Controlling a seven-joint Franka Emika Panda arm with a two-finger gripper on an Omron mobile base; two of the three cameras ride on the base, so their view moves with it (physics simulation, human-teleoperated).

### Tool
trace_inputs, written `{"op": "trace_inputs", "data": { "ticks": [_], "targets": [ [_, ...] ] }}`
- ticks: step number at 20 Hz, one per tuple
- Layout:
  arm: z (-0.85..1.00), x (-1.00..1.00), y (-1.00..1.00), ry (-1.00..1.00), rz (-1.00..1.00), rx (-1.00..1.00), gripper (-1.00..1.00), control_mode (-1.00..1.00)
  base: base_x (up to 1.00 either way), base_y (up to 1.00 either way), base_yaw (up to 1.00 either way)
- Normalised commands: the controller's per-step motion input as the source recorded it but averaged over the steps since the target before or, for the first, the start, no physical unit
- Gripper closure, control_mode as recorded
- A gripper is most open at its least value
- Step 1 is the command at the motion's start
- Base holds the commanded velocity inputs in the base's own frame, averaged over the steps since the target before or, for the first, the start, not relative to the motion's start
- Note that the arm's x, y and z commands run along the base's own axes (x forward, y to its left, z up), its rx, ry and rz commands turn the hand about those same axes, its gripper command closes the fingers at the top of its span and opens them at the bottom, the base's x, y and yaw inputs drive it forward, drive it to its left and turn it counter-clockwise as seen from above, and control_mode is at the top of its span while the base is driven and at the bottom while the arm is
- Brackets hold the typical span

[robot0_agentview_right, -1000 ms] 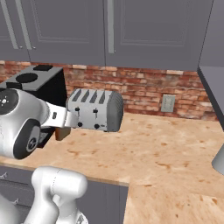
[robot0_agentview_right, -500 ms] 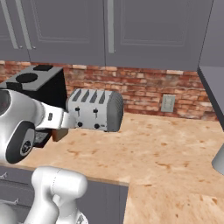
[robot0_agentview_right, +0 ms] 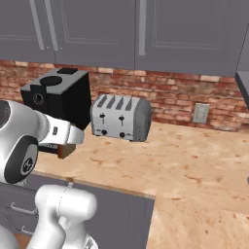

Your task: Start the toaster. Once the lever pops up, take the bread to the plate on the dining counter.

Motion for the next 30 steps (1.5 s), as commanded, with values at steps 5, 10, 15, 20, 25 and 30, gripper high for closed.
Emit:
{"op": "trace_inputs", "data": {
  "ticks": [5,10,15,20,25,30],
  "targets": [
    [0.00,0.00,0.00,0.00,0.00,0.00,1.00,1.00,-0.05,0.62,0.66],
    [0.00,0.00,0.00,0.00,0.00,0.00,1.00,1.00,-0.06,0.57,0.86],
    [0.00,0.00,0.00,0.00,0.00,0.00,1.00,1.00,-0.06,0.41,0.95],
    [0.00,0.00,0.00,0.00,0.00,0.00,1.00,1.00,0.00,0.28,0.91],
    [0.00,0.00,0.00,0.00,0.00,0.00,1.00,1.00,0.00,0.28,0.90],
    [0.00,0.00,0.00,0.00,0.00,0.00,1.00,1.00,0.19,0.19,0.84]
  ]
}}
